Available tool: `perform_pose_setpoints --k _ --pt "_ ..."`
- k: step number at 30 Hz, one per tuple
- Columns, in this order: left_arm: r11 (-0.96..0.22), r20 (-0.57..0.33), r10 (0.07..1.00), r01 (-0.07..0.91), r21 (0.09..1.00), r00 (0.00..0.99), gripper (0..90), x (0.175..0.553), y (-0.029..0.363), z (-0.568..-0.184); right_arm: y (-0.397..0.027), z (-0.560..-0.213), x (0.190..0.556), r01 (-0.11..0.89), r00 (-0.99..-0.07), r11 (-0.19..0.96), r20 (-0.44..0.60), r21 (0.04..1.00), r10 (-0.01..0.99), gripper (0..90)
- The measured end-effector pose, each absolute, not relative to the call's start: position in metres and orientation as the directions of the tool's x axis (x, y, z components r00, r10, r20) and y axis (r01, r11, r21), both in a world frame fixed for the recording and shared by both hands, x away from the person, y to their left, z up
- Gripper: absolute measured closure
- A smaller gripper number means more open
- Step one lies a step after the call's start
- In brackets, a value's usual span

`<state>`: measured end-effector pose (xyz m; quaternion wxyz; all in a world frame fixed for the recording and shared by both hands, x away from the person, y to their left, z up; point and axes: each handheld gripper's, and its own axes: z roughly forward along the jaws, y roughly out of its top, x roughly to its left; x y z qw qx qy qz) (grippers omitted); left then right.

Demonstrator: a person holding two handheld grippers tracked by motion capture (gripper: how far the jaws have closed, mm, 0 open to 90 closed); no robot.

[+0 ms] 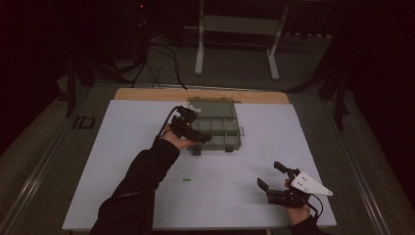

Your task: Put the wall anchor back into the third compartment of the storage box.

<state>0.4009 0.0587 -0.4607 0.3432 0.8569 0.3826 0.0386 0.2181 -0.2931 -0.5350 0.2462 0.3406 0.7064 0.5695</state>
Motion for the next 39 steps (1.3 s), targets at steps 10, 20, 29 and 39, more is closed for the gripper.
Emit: perform_pose_setpoints --k 10,20,29,39 --pt "-0.486 -0.194 0.63 0.576 0.657 0.752 0.0 0.371 0.08 -0.456 -0.291 -0.536 0.22 0.201 -0.649 0.124 0.037 0.972 0.76 13.2" --pt "-0.527 -0.185 0.577 0.536 0.66 0.795 0.0 0.344 0.092 -0.471 -0.291 -0.536 0.22 0.203 -0.648 0.128 0.035 0.971 0.76 13.2" --pt "-0.528 -0.193 0.533 0.502 0.685 0.824 0.0 0.324 0.1 -0.478 -0.291 -0.536 0.22 0.204 -0.647 0.127 0.036 0.971 0.762 13.2" --pt "-0.563 -0.176 0.468 0.446 0.696 0.866 4.3 0.306 0.104 -0.491 -0.29 -0.536 0.22 0.203 -0.648 0.13 0.033 0.97 0.761 13.2"
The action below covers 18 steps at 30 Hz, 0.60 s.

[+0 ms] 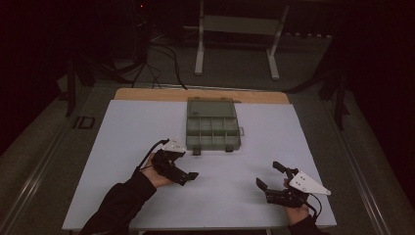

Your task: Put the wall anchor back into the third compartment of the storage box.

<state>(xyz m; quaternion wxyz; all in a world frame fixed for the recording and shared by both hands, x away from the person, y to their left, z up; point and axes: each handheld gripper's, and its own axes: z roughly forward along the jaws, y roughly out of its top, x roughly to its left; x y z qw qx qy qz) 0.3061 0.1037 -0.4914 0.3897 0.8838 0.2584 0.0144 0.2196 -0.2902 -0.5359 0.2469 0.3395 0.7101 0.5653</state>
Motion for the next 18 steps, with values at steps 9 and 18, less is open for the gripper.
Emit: perform_pose_setpoints --k 9,18 --pt "-0.596 -0.178 0.422 0.42 0.684 0.889 18.3 0.3 0.111 -0.509 -0.29 -0.536 0.22 0.204 -0.649 0.131 0.034 0.97 0.76 13.2" --pt "-0.641 -0.17 0.416 0.42 0.642 0.894 33.6 0.298 0.111 -0.527 -0.29 -0.536 0.22 0.205 -0.649 0.129 0.036 0.97 0.76 13.2"
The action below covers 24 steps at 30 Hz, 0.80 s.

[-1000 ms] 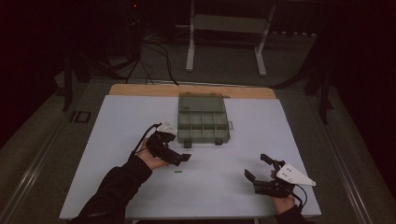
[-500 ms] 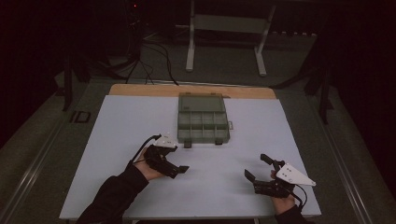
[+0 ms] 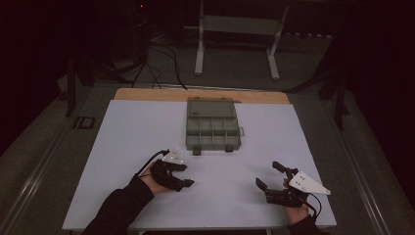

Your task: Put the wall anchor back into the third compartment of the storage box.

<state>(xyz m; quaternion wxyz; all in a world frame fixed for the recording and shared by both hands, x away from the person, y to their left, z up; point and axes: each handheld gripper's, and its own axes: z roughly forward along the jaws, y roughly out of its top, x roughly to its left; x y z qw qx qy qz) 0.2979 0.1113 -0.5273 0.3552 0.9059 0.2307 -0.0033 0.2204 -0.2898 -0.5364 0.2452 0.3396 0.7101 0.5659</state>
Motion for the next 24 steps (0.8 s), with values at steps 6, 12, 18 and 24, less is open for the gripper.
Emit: perform_pose_setpoints --k 6,12,18,24 --pt "-0.673 -0.145 0.402 0.399 0.622 0.904 49.6 0.297 0.111 -0.537 -0.29 -0.536 0.22 0.206 -0.649 0.129 0.037 0.97 0.76 13.2" --pt "-0.697 -0.119 0.404 0.389 0.602 0.907 61.4 0.298 0.11 -0.543 -0.291 -0.537 0.22 0.208 -0.647 0.127 0.039 0.97 0.761 13.2" --pt "-0.718 -0.08 0.397 0.364 0.593 0.914 68.4 0.296 0.107 -0.543 -0.291 -0.537 0.219 0.207 -0.646 0.13 0.036 0.97 0.763 13.2" --pt "-0.73 -0.073 0.39 0.357 0.583 0.918 74.9 0.296 0.103 -0.542 -0.291 -0.537 0.22 0.208 -0.646 0.131 0.036 0.969 0.763 13.2"
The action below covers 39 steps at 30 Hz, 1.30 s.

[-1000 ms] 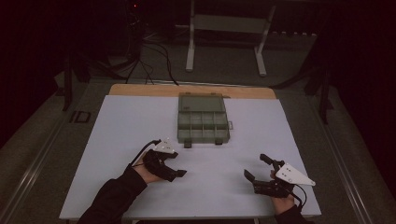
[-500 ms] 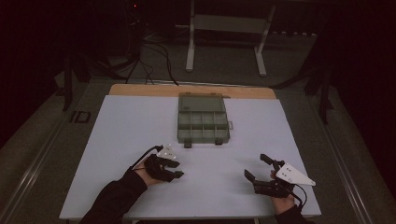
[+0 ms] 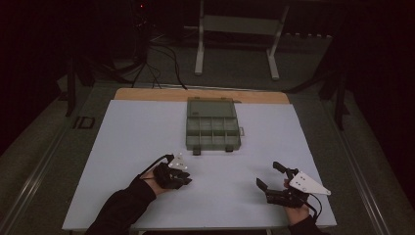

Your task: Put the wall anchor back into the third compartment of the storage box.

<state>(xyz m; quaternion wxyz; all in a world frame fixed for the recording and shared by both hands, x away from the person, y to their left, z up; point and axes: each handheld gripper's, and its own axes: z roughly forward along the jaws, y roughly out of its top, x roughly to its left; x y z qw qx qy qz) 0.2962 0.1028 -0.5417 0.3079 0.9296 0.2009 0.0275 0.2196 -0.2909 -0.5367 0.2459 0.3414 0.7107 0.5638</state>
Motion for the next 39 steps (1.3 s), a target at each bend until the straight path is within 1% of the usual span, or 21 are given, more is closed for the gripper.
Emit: perform_pose_setpoints --k 4,10,19,32,34,39 --pt "-0.734 -0.082 0.387 0.36 0.576 0.918 81.9 0.297 0.101 -0.542 -0.291 -0.537 0.22 0.209 -0.646 0.13 0.038 0.969 0.762 13.3" --pt "-0.73 -0.096 0.391 0.372 0.573 0.915 83.8 0.299 0.101 -0.541 -0.291 -0.537 0.22 0.21 -0.646 0.128 0.039 0.969 0.762 13.3" --pt "-0.711 -0.108 0.396 0.379 0.593 0.912 83.9 0.308 0.1 -0.52 -0.291 -0.537 0.22 0.211 -0.646 0.128 0.04 0.969 0.762 13.2" --pt "-0.702 -0.086 0.396 0.362 0.613 0.914 83.9 0.326 0.09 -0.488 -0.292 -0.536 0.22 0.209 -0.645 0.125 0.041 0.97 0.763 13.2" --pt "-0.702 -0.086 0.396 0.362 0.613 0.914 83.8 0.326 0.09 -0.488 -0.292 -0.536 0.22 0.209 -0.646 0.125 0.041 0.97 0.763 13.2" --pt "-0.688 -0.076 0.411 0.363 0.628 0.909 83.9 0.338 0.086 -0.471 -0.292 -0.536 0.22 0.207 -0.645 0.124 0.04 0.97 0.763 13.2"
